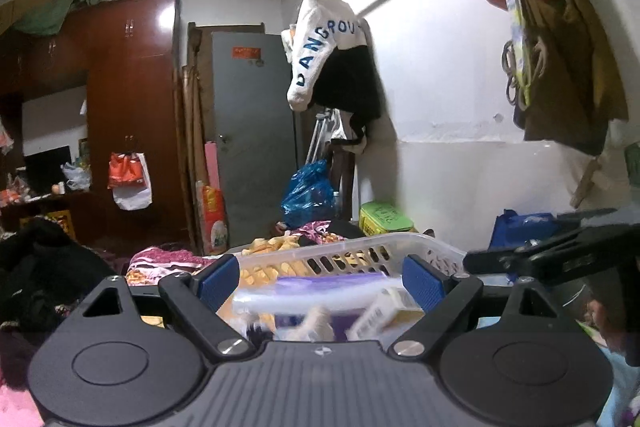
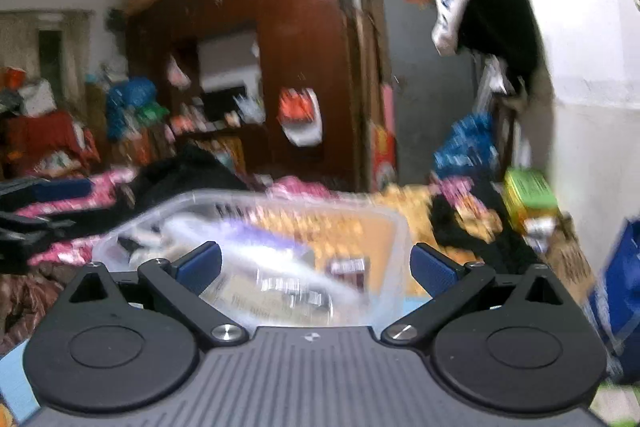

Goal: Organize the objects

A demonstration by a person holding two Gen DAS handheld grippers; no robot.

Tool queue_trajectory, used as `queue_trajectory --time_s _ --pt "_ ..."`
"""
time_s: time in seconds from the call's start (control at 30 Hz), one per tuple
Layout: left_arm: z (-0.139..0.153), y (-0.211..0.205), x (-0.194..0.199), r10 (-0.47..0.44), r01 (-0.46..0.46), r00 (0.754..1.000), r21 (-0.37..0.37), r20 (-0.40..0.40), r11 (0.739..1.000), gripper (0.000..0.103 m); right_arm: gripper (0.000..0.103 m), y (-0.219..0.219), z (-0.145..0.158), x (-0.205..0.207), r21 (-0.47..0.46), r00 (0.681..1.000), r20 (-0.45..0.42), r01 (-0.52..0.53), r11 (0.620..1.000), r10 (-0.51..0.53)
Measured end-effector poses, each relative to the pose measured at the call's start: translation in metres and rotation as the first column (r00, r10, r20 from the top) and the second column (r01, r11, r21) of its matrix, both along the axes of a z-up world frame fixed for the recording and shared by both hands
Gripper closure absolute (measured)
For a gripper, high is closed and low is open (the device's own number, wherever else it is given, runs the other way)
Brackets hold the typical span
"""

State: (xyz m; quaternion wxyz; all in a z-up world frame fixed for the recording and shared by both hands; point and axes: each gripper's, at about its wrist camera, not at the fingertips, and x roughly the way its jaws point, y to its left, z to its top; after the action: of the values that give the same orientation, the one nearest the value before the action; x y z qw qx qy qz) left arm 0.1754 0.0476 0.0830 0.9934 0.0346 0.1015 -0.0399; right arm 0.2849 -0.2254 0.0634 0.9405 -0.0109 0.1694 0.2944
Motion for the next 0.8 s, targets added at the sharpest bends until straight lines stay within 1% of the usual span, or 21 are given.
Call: queue_trajectory --time_s 0.03,0.07,0.1,0.17,0.2,0.3,0.4,0.47,0.53,0.63,0.73,0.8 --pt "0.001 -0.002 -0.007 0.017 -0.017 1.000 -0.003 -0.020 1.000 0.007 0.000 0.000 0.000 -0.008 -0.025 0.999 -0.016 0.038 0.999 -0.039" --pt "0.001 -0.002 -0.015 0.028 -0.028 0.999 -0.011 -0.042 1.000 0.007 0.000 0.001 -0.001 -0.016 -0.048 0.997 -0.016 0.073 0.996 -0.074" --pt "0.002 -0.001 -0.023 0.031 -0.032 0.998 -0.027 -0.056 0.999 0.007 0.000 0.001 -0.002 -0.026 -0.071 0.995 0.003 0.101 0.992 -0.101" --pt "0.001 0.001 -0.041 0.015 -0.018 0.998 -0.051 -0.061 0.999 0.007 0.000 -0.001 -0.007 -0.046 -0.101 0.995 0.044 0.098 0.990 -0.094" --pt "-0.001 0.002 -0.050 0.010 -0.013 0.998 -0.059 -0.062 0.998 0.007 0.000 -0.003 -0.009 -0.052 -0.106 0.996 0.035 0.087 0.991 -0.084" --pt "-0.012 0.003 -0.070 0.015 -0.020 0.998 -0.074 -0.068 0.997 0.006 0.000 -0.015 -0.018 -0.072 -0.059 0.999 -0.018 0.034 0.998 -0.035" --pt "-0.025 0.001 -0.082 0.008 -0.016 0.997 -0.110 -0.071 0.994 0.006 0.000 -0.025 -0.026 -0.086 0.003 0.999 -0.029 0.032 0.999 -0.032" --pt "-0.032 -0.004 -0.084 0.012 -0.021 0.995 -0.098 -0.095 0.995 0.006 0.000 -0.031 -0.027 -0.090 0.043 0.999 -0.033 0.037 0.998 -0.035" --pt "-0.035 -0.008 -0.085 0.016 -0.025 0.995 -0.093 -0.097 0.995 0.006 0.000 -0.033 -0.028 -0.091 0.067 0.998 -0.055 0.027 0.997 -0.023" --pt "-0.039 -0.012 -0.090 0.007 -0.016 0.996 -0.109 -0.089 0.994 0.006 0.000 -0.033 -0.027 -0.096 0.081 0.998 -0.067 0.007 0.997 -0.001" --pt "-0.043 -0.018 -0.091 0.008 -0.016 0.995 -0.076 -0.102 0.997 0.006 0.000 -0.029 -0.027 -0.105 0.069 0.999 -0.045 0.014 0.998 -0.011" --pt "-0.046 -0.021 -0.094 0.003 -0.010 0.995 -0.067 -0.102 0.998 0.006 0.000 -0.026 -0.027 -0.115 0.055 1.000 -0.019 0.021 0.998 -0.020"
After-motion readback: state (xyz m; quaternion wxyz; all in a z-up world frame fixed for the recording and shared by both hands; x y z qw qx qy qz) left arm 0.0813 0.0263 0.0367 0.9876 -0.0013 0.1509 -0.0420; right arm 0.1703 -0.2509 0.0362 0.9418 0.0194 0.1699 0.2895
